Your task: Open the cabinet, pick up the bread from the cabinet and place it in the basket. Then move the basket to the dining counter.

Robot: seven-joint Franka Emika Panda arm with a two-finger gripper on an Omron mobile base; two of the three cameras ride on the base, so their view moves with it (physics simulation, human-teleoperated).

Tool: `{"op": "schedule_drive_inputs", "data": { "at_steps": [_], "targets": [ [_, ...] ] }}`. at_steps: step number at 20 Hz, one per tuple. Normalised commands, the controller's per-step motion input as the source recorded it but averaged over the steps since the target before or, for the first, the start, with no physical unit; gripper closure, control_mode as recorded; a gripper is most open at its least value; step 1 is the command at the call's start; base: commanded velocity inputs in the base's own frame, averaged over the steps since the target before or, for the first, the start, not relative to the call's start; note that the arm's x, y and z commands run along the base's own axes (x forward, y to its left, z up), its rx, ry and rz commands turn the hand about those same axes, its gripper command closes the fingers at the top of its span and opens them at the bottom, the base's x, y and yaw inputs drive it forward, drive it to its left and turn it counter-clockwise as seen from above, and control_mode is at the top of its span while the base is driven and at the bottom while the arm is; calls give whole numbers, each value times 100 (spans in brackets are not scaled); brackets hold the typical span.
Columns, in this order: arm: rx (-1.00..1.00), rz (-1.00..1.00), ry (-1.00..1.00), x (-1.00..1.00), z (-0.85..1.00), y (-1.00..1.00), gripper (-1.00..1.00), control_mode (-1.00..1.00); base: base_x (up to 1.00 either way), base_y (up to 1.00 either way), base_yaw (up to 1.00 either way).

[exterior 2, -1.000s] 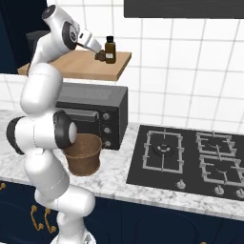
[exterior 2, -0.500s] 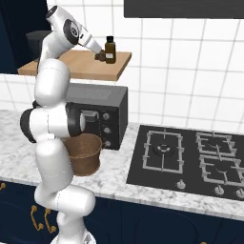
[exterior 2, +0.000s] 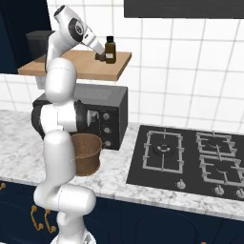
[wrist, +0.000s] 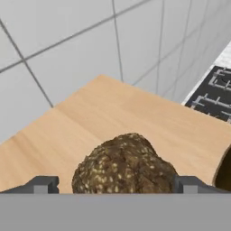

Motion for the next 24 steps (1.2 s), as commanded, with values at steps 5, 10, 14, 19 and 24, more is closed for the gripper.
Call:
{"op": "schedule_drive_inputs", "data": {
  "at_steps": [5,10,14,19,24],
  "targets": [
    [3,0,4,17,-28,-36,-100,-100,0,0,0],
    [3,0,6,23,-30,-34,-100,-100,0,0,0],
    [2,0,8,3,-58,-38,-100,-100,0,0,0],
    [1,0,11,25,-74,-33,-100,-100,0,0,0],
    [0,0,12,34,-96,-49,-100,-100,0,0,0]
  ]
}}
